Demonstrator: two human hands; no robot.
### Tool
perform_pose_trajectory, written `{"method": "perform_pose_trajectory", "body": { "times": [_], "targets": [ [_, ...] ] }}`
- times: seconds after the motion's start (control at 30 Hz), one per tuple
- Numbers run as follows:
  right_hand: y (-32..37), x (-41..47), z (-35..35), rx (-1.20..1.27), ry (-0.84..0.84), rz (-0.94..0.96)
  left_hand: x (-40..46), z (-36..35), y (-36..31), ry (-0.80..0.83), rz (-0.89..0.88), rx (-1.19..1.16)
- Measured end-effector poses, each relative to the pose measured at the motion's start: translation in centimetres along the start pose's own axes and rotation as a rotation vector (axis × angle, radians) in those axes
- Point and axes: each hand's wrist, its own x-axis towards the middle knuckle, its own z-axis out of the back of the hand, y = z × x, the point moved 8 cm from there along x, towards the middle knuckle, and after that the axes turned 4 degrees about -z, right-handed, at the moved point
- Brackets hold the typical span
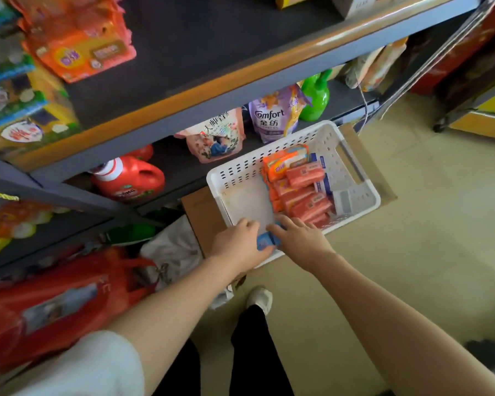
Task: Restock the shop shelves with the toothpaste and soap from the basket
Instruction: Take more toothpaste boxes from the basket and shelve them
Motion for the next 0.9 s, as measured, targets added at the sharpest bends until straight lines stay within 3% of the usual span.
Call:
{"method": "perform_pose_trajectory", "body": {
  "times": [0.2,0.33,0.5,0.7,0.8,0.9],
  "targets": [
    [-4.9,-0.9,0.3,0.17,0.002,-0.165,2.3,-2.0,-1.2,0.021,0.189,0.097],
    [-4.5,-0.7,0.5,0.171,0.043,-0.189,3.0,-2.5,0.2,0.03,0.247,0.034],
    [-3.2,1.1,0.7,0.031,0.069,-0.316,0.7,0.4,1.5,-0.118,0.204,0.001],
    [-3.1,1.9,0.3,0.028,0.266,-0.439,-6.8,7.2,3.8,-0.465,0.142,-0.133],
    [-2.4,0.5,1.6,0.177,0.242,-0.459,-11.1,9.3,5.9,-0.593,0.161,-0.131],
    [0.1,-1.5,3.5,0.427,0.264,-0.473,-14.6,9.4,8.6,-0.604,0.188,-0.025]
  ]
}}
